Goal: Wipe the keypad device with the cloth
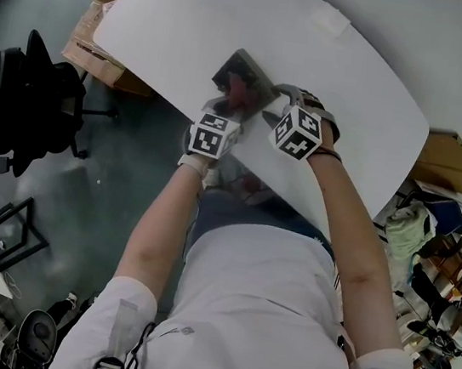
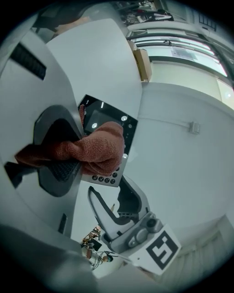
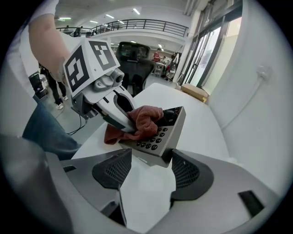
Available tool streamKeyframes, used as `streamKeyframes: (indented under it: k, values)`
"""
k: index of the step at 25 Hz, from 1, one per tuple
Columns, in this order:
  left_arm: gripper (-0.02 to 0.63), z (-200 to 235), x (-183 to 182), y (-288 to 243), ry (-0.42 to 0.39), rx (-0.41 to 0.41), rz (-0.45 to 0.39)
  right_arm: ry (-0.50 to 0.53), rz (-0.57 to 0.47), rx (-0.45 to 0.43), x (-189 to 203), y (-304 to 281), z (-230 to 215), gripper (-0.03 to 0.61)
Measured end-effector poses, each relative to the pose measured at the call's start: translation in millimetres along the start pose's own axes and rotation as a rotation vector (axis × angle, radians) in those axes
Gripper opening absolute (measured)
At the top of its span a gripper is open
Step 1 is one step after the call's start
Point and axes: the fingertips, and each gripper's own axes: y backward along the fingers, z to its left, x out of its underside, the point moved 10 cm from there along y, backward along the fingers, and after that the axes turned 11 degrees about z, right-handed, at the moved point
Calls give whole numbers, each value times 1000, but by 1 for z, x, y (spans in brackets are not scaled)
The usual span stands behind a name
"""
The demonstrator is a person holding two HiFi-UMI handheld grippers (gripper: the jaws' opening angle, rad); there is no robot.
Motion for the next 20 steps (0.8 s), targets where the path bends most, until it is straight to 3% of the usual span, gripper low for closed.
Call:
streamKeyframes:
  k: [8, 11, 15, 20]
  values:
    - [61, 1, 8, 1, 37, 12, -8, -3, 4, 1, 0, 0, 2, 247]
    - [61, 6, 24, 0, 65, 10, 31, -4, 4, 3, 1, -1, 2, 247]
    - [61, 5, 39, -5, -24, -42, 96, -7, 1, 5, 1, -1, 2, 247]
    - [61, 3, 40, -4, -60, -62, 71, -9, -2, 9, 0, -1, 2, 247]
